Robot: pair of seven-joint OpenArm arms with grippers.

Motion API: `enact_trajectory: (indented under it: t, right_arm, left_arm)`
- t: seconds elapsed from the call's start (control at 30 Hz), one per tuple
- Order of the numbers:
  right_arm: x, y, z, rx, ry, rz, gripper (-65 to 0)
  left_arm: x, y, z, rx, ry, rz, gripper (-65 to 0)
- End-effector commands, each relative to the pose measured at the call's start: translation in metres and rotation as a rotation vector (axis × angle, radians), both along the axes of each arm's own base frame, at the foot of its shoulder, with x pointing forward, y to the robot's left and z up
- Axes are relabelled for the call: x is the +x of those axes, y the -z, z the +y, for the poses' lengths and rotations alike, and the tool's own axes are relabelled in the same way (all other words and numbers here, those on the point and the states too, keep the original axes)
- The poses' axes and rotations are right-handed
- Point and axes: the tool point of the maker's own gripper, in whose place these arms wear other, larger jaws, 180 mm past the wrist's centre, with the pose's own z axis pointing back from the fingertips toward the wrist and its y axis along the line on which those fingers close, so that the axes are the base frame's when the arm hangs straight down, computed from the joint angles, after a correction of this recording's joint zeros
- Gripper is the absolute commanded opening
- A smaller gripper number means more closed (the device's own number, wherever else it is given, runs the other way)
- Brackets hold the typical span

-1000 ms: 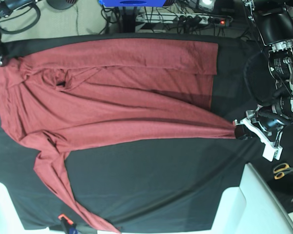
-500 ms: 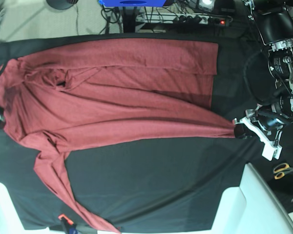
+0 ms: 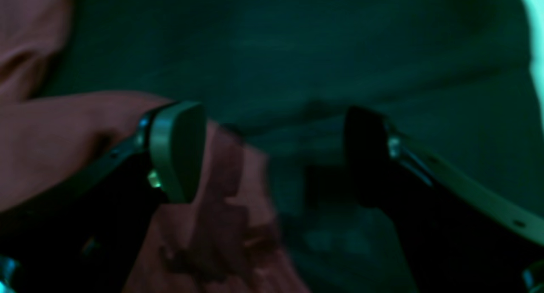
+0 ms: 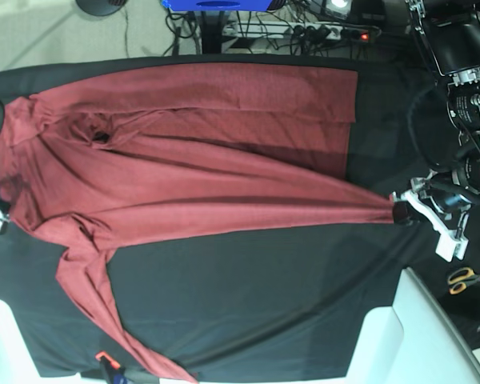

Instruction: Fold the T-shirt properly

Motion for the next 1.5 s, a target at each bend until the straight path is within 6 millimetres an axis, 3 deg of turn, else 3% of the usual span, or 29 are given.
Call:
enact_trajectory:
  t: [0.0, 0.27, 0.63, 0.87, 0.93, 1.03, 1.2, 1.3, 1.47]
  right_arm:
    - [0.016, -0.022, -0.010, -0.020, -0.001, -0.065, -16.2]
    - [0.012, -0.004, 0.011, -0.086, -0.132, 0.026, -16.2]
    - [0.017, 0.005, 0.034, -0.078, -0.185, 0.041, -16.1]
    - [0.016, 0.006, 0.034, -0.080, -0.180, 0.044, -16.8]
    - [0.016, 0.006, 0.034, -0.080, -0.180, 0.044, -24.0]
    - [0.015, 0.006, 0.032, -0.082, -0.177, 0.046, -42.3]
    - [0.016, 0.006, 0.032, -0.083, -0.177, 0.046, -59.7]
    - [0.015, 0.004, 0.024, -0.108, -0.153, 0.051, -65.0]
    - [0.014, 0.002, 0.018, -0.128, -0.137, 0.051, -65.0]
  left_arm:
    - [0.007, -0.012, 0.006, 0.018, 0.012, -0.046, -65.0]
    - [-0.003, 0.000, 0.010, 0.012, -0.001, -0.054, -65.0]
    - [0.000, -0.004, 0.010, 0.013, 0.000, -0.066, -65.0]
    - [0.001, -0.005, 0.009, 0.013, 0.002, -0.068, -65.0]
    - [0.001, -0.004, 0.010, 0.012, -0.001, -0.066, -65.0]
    - [0.001, -0.004, 0.010, 0.012, 0.001, -0.066, -65.0]
    - [0.001, -0.004, 0.009, 0.012, 0.004, -0.065, -65.0]
    - [0.001, -0.004, 0.009, 0.012, 0.004, -0.063, -65.0]
    - [0.001, -0.005, 0.008, 0.015, 0.007, -0.067, -65.0]
